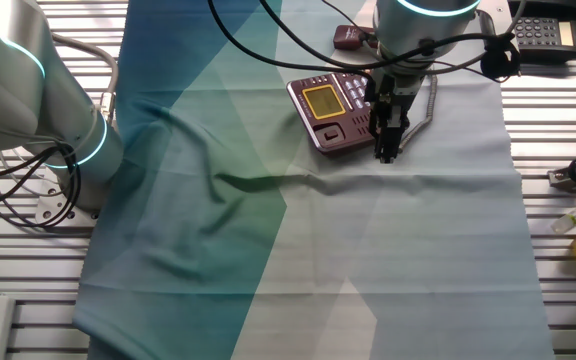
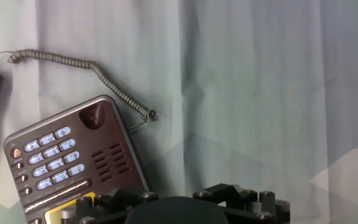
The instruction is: Place the handset of the telephone on the corresponding phone cradle
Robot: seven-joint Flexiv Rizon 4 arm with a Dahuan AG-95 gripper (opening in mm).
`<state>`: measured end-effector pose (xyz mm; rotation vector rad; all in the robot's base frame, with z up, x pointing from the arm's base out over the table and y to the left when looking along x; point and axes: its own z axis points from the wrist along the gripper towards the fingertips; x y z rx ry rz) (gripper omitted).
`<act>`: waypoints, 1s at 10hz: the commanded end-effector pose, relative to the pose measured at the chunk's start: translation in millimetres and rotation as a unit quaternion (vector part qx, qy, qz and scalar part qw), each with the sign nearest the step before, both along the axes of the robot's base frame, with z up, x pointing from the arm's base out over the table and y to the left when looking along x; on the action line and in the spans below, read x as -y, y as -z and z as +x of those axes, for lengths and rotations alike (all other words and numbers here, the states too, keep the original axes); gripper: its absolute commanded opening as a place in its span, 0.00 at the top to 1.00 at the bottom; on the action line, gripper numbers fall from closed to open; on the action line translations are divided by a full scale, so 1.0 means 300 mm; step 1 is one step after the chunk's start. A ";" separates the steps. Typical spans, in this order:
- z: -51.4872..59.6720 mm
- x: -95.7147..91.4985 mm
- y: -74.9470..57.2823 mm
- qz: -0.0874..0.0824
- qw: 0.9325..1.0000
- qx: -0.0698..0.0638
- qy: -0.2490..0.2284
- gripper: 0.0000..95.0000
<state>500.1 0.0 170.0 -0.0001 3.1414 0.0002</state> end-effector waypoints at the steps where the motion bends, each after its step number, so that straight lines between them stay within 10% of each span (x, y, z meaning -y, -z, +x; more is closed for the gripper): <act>1: 0.000 0.000 0.000 -0.004 0.982 -0.011 -0.190 1.00; 10: -0.001 0.000 -0.005 -0.007 0.982 -0.013 -0.190 1.00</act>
